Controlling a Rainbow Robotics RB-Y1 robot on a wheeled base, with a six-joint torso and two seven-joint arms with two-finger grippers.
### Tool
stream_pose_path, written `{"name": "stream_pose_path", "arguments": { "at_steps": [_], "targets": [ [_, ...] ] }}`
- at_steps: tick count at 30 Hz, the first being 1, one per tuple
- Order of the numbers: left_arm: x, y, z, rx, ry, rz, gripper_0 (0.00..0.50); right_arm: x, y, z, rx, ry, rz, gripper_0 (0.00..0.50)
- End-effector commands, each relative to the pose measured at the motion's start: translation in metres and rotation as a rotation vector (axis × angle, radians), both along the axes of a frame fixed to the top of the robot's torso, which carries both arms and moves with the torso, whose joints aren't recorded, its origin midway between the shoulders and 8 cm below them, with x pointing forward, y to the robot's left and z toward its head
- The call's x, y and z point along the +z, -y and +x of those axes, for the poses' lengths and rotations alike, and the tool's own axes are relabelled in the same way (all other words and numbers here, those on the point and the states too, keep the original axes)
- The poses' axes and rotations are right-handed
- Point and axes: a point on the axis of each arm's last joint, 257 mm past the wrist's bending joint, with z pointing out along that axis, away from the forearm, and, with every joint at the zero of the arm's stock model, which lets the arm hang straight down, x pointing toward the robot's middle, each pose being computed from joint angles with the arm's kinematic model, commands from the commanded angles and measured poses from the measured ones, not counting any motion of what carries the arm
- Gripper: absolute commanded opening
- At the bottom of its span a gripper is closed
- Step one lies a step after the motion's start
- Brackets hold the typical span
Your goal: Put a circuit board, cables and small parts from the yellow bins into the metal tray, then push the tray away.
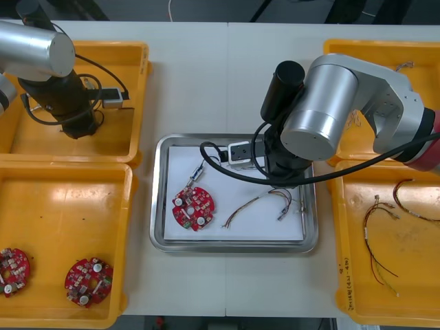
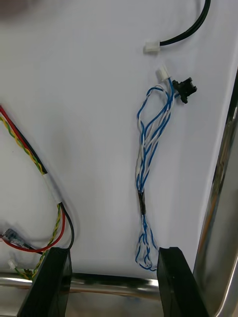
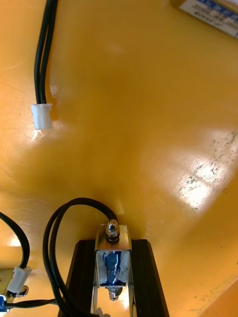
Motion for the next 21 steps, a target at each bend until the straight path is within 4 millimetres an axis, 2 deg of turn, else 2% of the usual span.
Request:
{"name": "stream_pose_path", "arguments": {
  "at_steps": [1, 5, 14, 17, 21],
  "targets": [
    [0.022, 0.016, 0.012, -0.054, 0.034, 0.000, 0.000, 0.037, 0.002, 0.012, -0.027, 0.066, 0.008, 0.500],
    [0.028, 0.014, 0.011, -0.045, 0.032, -0.015, 0.000, 0.042, 0.004, 0.009, -0.033, 0.065, -0.002, 0.500],
    [0.059, 0.008, 0.005, -0.044, 0.039, -0.020, 0.000, 0.070, 0.010, -0.005, -0.089, 0.023, -0.006, 0.500],
    [0.068, 0.006, 0.005, -0.046, 0.049, -0.017, 0.000, 0.083, 0.013, -0.010, -0.119, 0.000, 0.001, 0.500],
    [0.079, 0.005, 0.003, -0.042, 0.055, -0.024, 0.000, 0.105, 0.027, -0.017, -0.167, -0.006, -0.014, 0.500]
  ]
}}
